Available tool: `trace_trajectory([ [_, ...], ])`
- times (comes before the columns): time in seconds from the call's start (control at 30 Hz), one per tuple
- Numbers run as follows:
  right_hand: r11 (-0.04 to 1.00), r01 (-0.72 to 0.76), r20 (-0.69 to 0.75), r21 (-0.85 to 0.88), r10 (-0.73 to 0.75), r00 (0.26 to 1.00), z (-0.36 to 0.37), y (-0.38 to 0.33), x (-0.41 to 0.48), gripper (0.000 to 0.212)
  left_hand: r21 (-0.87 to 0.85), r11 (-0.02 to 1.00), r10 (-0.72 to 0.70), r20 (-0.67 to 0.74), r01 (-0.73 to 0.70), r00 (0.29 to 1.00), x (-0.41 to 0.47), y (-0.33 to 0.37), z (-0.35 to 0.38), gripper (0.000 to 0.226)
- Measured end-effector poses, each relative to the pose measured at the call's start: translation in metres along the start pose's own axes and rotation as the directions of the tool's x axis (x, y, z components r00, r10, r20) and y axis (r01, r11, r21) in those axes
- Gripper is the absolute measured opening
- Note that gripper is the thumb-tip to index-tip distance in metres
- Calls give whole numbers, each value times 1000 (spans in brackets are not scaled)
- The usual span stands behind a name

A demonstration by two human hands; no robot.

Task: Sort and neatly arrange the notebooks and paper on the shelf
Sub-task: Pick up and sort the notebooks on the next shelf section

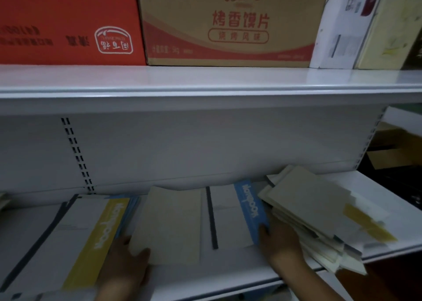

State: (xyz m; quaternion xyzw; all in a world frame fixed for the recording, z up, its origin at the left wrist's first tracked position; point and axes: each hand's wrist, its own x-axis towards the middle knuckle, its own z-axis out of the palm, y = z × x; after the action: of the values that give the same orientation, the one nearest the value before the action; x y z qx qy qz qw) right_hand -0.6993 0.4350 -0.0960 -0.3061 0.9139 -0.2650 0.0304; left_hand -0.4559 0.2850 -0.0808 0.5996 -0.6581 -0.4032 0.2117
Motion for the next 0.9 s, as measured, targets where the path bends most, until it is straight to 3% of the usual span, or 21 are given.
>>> trace_trajectory([
  [0.13, 997, 79, 180, -5, -77, 981, -8, 2, 1, 51, 133, 989, -59, -11, 59, 998, -6, 11, 3, 69],
  [0.17, 993, 108, 168, -56, -97, 981, -10, 6, 0, 51, 222, 972, -72, -35, 78, 997, -8, 14, 2, 79],
  [0.2, 975, 181, 68, -132, -173, 983, -8, 15, -1, 47, 295, 953, -59, -68, 77, 996, -10, 19, 2, 83],
  [0.23, 953, 260, -77, -158, -275, 958, -6, 24, -3, 39, 338, 940, -22, -100, 55, 995, -12, 24, 2, 82],
  [0.3, 923, 372, -199, -93, -384, 902, 0, 42, -10, 17, 344, 937, 119, -132, -67, 984, -23, 41, 8, 70],
  [0.37, 903, 418, -173, -99, -429, 887, 4, 49, -11, 9, 312, 920, 273, -77, -236, 959, -30, 60, 29, 54],
  [0.43, 921, 345, -70, -181, -362, 930, -3, 48, -6, 10, 271, 889, 366, 63, -369, 928, -35, 78, 57, 42],
  [0.53, 901, 387, -72, -194, -406, 911, -4, 65, 2, 25, 264, 859, 393, 211, -440, 895, -38, 87, 97, 36],
  [0.67, 897, 362, -105, -254, -397, 912, 0, 77, 8, 28, 271, 813, 475, 205, -516, 856, -37, 94, 124, 33],
  [0.77, 895, 419, -16, -155, -427, 904, -16, 73, 0, 16, 154, 783, 576, 183, -602, 796, -43, 122, 149, 28],
  [0.9, 892, 408, -158, 195, -382, 910, -79, 79, -2, 21, 82, 712, 676, 189, -697, 712, -56, 178, 195, 40],
])
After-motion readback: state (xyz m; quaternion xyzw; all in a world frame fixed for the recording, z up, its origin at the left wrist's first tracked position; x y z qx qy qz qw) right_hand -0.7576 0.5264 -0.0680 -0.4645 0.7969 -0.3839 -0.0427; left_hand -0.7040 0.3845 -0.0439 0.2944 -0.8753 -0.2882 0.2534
